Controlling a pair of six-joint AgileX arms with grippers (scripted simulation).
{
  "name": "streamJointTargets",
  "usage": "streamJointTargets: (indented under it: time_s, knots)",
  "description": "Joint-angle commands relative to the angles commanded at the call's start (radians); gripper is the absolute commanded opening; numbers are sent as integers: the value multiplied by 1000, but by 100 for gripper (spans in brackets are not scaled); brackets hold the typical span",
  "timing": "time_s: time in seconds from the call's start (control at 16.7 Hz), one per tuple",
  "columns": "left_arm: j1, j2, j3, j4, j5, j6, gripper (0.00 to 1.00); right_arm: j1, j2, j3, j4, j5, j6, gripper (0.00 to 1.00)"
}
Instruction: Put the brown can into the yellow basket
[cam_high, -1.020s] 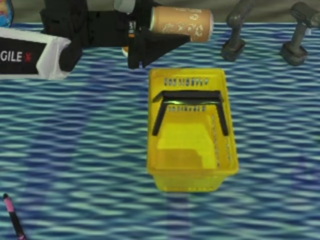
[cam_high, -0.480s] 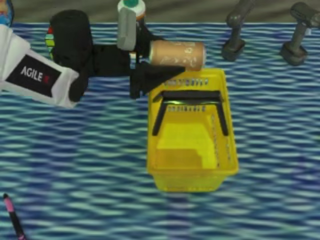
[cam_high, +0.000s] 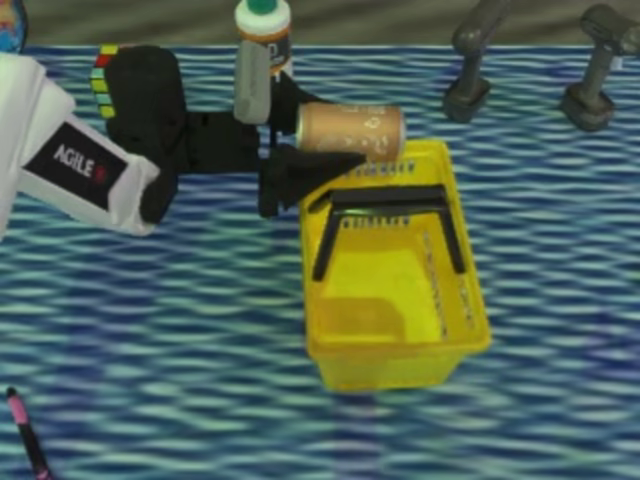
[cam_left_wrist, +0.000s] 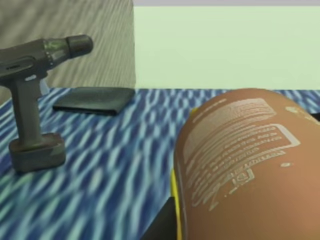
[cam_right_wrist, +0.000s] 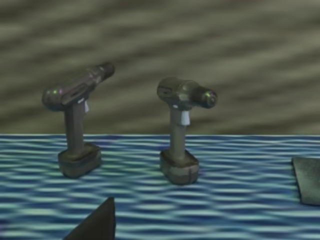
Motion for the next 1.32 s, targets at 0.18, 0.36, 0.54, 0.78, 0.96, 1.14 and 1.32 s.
streamJointTargets:
  time_s: [0.18, 0.36, 0.54, 0.78, 0.96, 1.14, 1.32]
  knots:
    - [0, 0, 0, 0, 0, 0, 30, 0, 0, 0, 0, 0, 0, 100]
    - [0, 0, 0, 0, 0, 0, 53, 0, 0, 0, 0, 0, 0, 100]
    - [0, 0, 0, 0, 0, 0, 75, 0, 0, 0, 0, 0, 0, 100]
    - [0, 0, 0, 0, 0, 0, 100, 0, 0, 0, 0, 0, 0, 100]
    - [0, 0, 0, 0, 0, 0, 100, 0, 0, 0, 0, 0, 0, 100]
    - [0, 0, 0, 0, 0, 0, 100, 0, 0, 0, 0, 0, 0, 100]
    - [-3, -4, 1, -2, -2, 1, 100, 0, 0, 0, 0, 0, 0, 100]
